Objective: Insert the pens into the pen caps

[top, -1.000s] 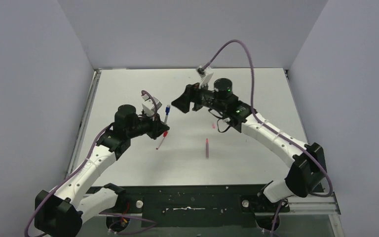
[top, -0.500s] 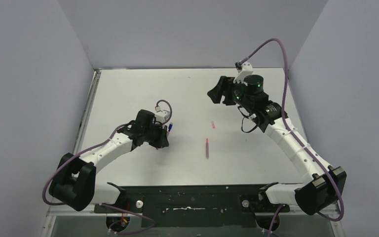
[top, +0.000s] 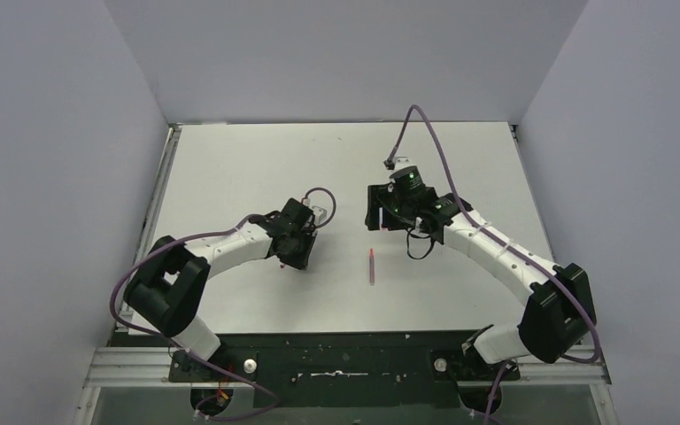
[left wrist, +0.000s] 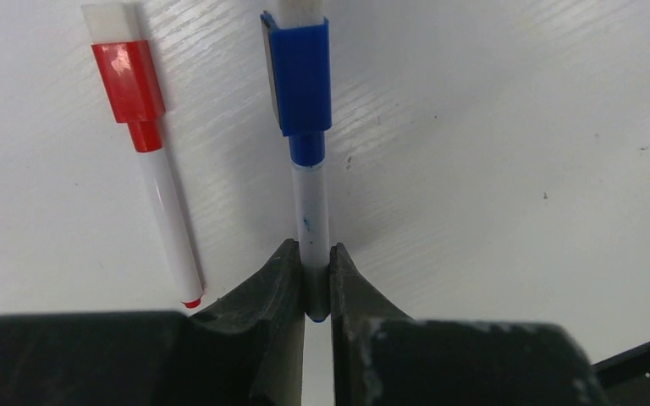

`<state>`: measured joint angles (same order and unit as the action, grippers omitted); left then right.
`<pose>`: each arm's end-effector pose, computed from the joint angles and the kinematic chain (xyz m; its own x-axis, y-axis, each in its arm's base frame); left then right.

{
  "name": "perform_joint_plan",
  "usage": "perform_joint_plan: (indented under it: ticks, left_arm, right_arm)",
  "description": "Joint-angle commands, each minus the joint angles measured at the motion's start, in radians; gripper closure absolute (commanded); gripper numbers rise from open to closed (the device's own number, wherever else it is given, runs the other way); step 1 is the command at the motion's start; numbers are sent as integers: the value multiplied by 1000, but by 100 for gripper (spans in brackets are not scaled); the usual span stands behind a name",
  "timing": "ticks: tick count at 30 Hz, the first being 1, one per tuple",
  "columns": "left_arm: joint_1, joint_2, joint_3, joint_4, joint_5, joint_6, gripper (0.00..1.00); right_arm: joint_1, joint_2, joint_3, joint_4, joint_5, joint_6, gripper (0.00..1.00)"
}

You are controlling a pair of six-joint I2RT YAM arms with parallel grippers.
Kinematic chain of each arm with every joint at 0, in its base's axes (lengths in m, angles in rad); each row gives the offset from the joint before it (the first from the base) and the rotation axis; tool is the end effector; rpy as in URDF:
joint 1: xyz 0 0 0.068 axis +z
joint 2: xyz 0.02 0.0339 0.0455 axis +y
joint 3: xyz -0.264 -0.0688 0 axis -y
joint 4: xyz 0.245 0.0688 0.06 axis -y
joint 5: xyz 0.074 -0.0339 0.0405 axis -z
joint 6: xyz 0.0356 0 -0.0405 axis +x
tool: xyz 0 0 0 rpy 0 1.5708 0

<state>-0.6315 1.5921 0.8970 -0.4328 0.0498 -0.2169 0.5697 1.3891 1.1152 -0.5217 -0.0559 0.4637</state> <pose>0.2404 -0.1780 0.1676 -0.8428 0.3501 -0.4088 0.4357 0.8897 -0.1361 0.2524 0.1641 0.2864 -0.7936 0.0220 -0.6081 -0.2421 0.9054 0.3487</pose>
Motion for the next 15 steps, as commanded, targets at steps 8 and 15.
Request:
perform_joint_plan:
  ticks: [8, 15]
  left_arm:
    - [-14, 62, 68, -27, -75, -17, 84]
    - [-14, 57, 81, -23, -71, -9, 69]
  right_arm:
    - [59, 97, -61, 28, 53, 59, 33]
    - [70, 169, -91, 72, 39, 85, 39]
